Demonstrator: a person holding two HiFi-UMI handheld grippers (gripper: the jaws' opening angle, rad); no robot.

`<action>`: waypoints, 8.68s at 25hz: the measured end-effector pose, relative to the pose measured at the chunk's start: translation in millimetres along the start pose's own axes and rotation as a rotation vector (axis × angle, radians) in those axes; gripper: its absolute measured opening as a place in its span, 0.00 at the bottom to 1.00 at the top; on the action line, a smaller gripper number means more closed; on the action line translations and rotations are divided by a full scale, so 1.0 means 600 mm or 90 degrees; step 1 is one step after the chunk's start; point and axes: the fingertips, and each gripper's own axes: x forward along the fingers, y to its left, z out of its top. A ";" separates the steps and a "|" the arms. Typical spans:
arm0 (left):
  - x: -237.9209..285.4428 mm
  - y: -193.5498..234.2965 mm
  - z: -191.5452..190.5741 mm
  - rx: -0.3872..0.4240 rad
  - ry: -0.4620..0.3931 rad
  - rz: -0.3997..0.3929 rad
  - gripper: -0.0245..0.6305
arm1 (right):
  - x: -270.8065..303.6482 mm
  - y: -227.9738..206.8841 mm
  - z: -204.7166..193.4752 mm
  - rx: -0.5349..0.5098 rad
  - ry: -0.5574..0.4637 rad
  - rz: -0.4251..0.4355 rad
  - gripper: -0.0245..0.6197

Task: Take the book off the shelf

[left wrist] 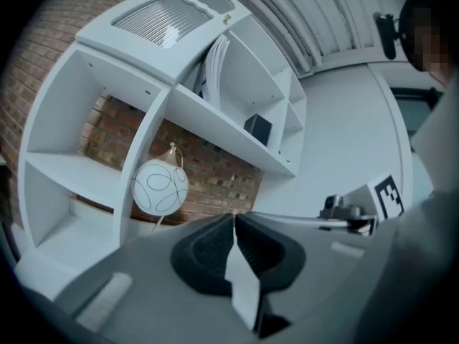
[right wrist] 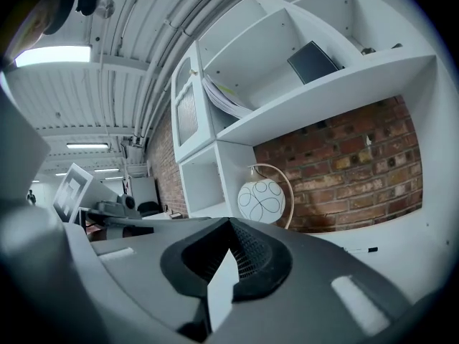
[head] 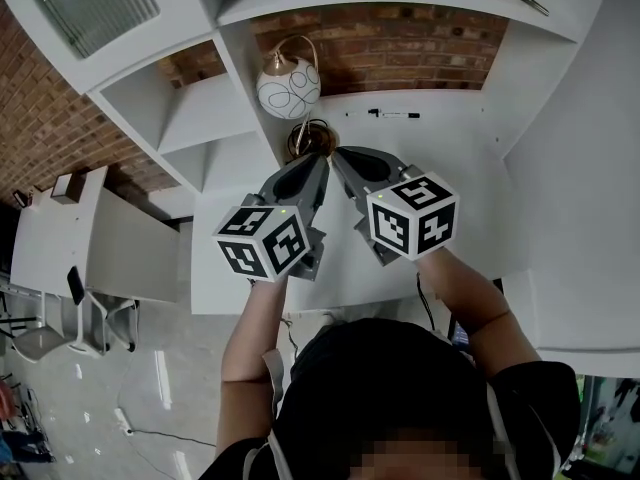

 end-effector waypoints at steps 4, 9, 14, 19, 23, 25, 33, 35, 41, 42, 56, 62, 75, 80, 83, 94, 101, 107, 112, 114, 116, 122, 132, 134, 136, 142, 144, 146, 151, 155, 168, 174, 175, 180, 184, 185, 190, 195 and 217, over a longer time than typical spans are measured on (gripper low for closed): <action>-0.003 0.020 0.018 0.005 0.001 0.022 0.05 | 0.008 -0.001 0.025 -0.010 -0.010 -0.006 0.03; -0.008 0.031 0.046 0.043 -0.004 0.037 0.05 | 0.020 -0.004 0.052 -0.020 -0.022 -0.008 0.03; -0.016 0.038 0.081 0.036 -0.024 0.035 0.05 | 0.025 -0.002 0.093 -0.030 -0.045 -0.012 0.03; -0.014 0.042 0.109 0.051 -0.031 0.033 0.05 | 0.030 0.006 0.138 -0.055 -0.070 -0.007 0.03; -0.013 0.043 0.132 0.059 -0.039 0.030 0.05 | 0.031 0.008 0.169 -0.067 -0.084 -0.009 0.03; -0.013 0.040 0.145 0.068 -0.043 0.028 0.05 | 0.032 0.009 0.185 -0.077 -0.089 -0.011 0.03; -0.017 0.025 0.201 0.084 -0.056 -0.002 0.05 | 0.042 0.004 0.260 -0.113 -0.115 -0.026 0.03; -0.017 0.026 0.211 0.098 -0.053 0.001 0.05 | 0.044 0.007 0.280 -0.118 -0.123 -0.025 0.03; -0.021 0.047 0.249 0.115 -0.063 0.023 0.05 | 0.062 0.026 0.321 -0.137 -0.137 -0.015 0.03; -0.021 0.050 0.254 0.121 -0.067 0.029 0.05 | 0.065 0.026 0.327 -0.137 -0.140 -0.014 0.03; 0.007 0.081 0.313 0.156 -0.098 0.052 0.05 | 0.105 0.000 0.409 -0.245 -0.167 -0.063 0.04; 0.008 0.085 0.345 0.168 -0.114 0.054 0.05 | 0.125 -0.001 0.441 -0.273 -0.176 -0.067 0.10; 0.015 0.093 0.392 0.201 -0.120 0.050 0.05 | 0.170 0.009 0.469 -0.341 -0.154 -0.059 0.42; 0.020 0.098 0.392 0.197 -0.107 0.036 0.05 | 0.193 0.025 0.481 -0.369 -0.136 -0.055 0.46; 0.015 0.106 0.395 0.198 -0.105 0.034 0.05 | 0.210 0.028 0.485 -0.399 -0.122 -0.076 0.49; 0.009 0.127 0.395 0.189 -0.097 0.012 0.05 | 0.271 0.034 0.489 -0.439 -0.088 -0.123 0.52; 0.010 0.136 0.398 0.190 -0.098 -0.005 0.05 | 0.295 0.025 0.498 -0.450 -0.090 -0.164 0.52; 0.014 0.142 0.399 0.183 -0.097 -0.015 0.05 | 0.311 0.006 0.507 -0.455 -0.085 -0.203 0.51; 0.013 0.141 0.403 0.188 -0.102 -0.016 0.05 | 0.307 -0.003 0.517 -0.461 -0.108 -0.245 0.33; 0.013 0.139 0.405 0.192 -0.102 -0.016 0.05 | 0.303 -0.007 0.521 -0.456 -0.123 -0.256 0.23; 0.012 0.137 0.406 0.194 -0.104 -0.017 0.05 | 0.296 -0.011 0.524 -0.446 -0.138 -0.262 0.18; 0.011 0.129 0.405 0.197 -0.108 -0.022 0.05 | 0.279 -0.023 0.531 -0.428 -0.140 -0.253 0.14; -0.004 0.112 0.422 0.217 -0.143 0.002 0.05 | 0.238 -0.014 0.523 -0.434 -0.152 -0.264 0.14; -0.006 0.106 0.426 0.219 -0.151 0.007 0.05 | 0.226 -0.012 0.520 -0.434 -0.157 -0.265 0.14; -0.008 0.099 0.430 0.222 -0.158 0.013 0.05 | 0.214 -0.010 0.516 -0.437 -0.162 -0.263 0.14; -0.013 0.076 0.446 0.237 -0.190 0.029 0.05 | 0.171 -0.006 0.509 -0.441 -0.182 -0.262 0.14; -0.014 0.066 0.447 0.239 -0.197 0.028 0.05 | 0.155 -0.002 0.505 -0.449 -0.189 -0.263 0.14; -0.013 0.052 0.447 0.241 -0.205 0.025 0.05 | 0.139 0.002 0.501 -0.458 -0.197 -0.261 0.14; 0.004 0.015 0.436 0.249 -0.212 0.015 0.05 | 0.094 0.009 0.485 -0.479 -0.220 -0.259 0.14; 0.020 -0.005 0.419 0.242 -0.203 0.004 0.05 | 0.062 0.015 0.473 -0.492 -0.239 -0.264 0.14; 0.019 -0.032 0.379 0.215 -0.212 0.007 0.05 | -0.026 0.026 0.441 -0.485 -0.293 -0.255 0.15; 0.018 -0.048 0.362 0.210 -0.219 0.010 0.05 | -0.056 0.033 0.421 -0.492 -0.306 -0.259 0.14; 0.016 -0.050 0.360 0.210 -0.221 0.011 0.05 | -0.060 0.035 0.419 -0.492 -0.308 -0.259 0.15; 0.005 -0.057 0.350 0.210 -0.229 0.018 0.05 | -0.081 0.035 0.407 -0.480 -0.323 -0.261 0.14; -0.008 -0.059 0.347 0.213 -0.234 0.024 0.05 | -0.098 0.038 0.400 -0.467 -0.342 -0.269 0.14; -0.011 -0.060 0.347 0.214 -0.235 0.026 0.05 | -0.103 0.039 0.399 -0.465 -0.347 -0.272 0.14; -0.013 -0.071 0.333 0.229 -0.231 0.029 0.05 | -0.131 0.038 0.385 -0.439 -0.361 -0.272 0.14; -0.013 -0.079 0.322 0.223 -0.228 0.022 0.05 | -0.142 0.022 0.356 -0.412 -0.364 -0.273 0.14; -0.011 -0.041 0.157 0.168 -0.175 0.016 0.05 | -0.163 0.002 0.140 -0.374 -0.229 -0.219 0.14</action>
